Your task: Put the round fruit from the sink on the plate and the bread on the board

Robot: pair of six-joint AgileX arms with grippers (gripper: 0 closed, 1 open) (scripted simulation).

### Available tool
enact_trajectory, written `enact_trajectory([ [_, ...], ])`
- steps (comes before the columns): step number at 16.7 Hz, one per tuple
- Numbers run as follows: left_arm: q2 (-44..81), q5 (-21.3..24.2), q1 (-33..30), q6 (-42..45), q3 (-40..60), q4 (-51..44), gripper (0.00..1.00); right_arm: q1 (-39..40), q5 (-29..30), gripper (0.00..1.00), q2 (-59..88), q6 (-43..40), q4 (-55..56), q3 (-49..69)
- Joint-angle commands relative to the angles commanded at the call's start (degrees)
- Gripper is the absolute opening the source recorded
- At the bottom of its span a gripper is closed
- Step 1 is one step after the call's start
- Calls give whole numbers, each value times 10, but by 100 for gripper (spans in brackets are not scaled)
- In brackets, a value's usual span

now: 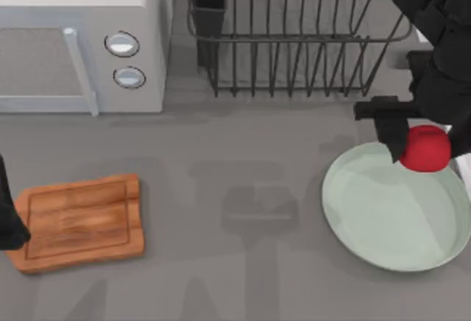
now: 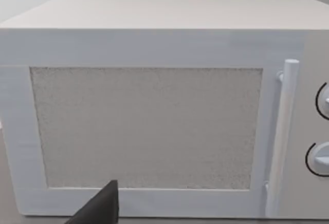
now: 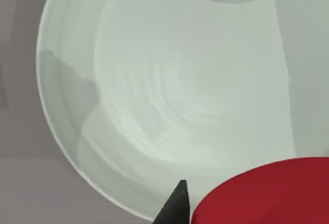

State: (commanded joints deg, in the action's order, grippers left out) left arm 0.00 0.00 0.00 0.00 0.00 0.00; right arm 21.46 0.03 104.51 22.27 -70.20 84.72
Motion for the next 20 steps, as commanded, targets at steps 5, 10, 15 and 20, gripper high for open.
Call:
enact_trajectory([
  [5,0,0,0,0,0,0,100,0,0,83,0,0,0,0],
  [10,0,0,0,0,0,0,100,0,0,100,0,0,0,0],
  [15,0,0,0,0,0,0,100,0,0,100,0,0,0,0],
  [20,0,0,0,0,0,0,100,-8,0,100,-30,-8,24,-27],
])
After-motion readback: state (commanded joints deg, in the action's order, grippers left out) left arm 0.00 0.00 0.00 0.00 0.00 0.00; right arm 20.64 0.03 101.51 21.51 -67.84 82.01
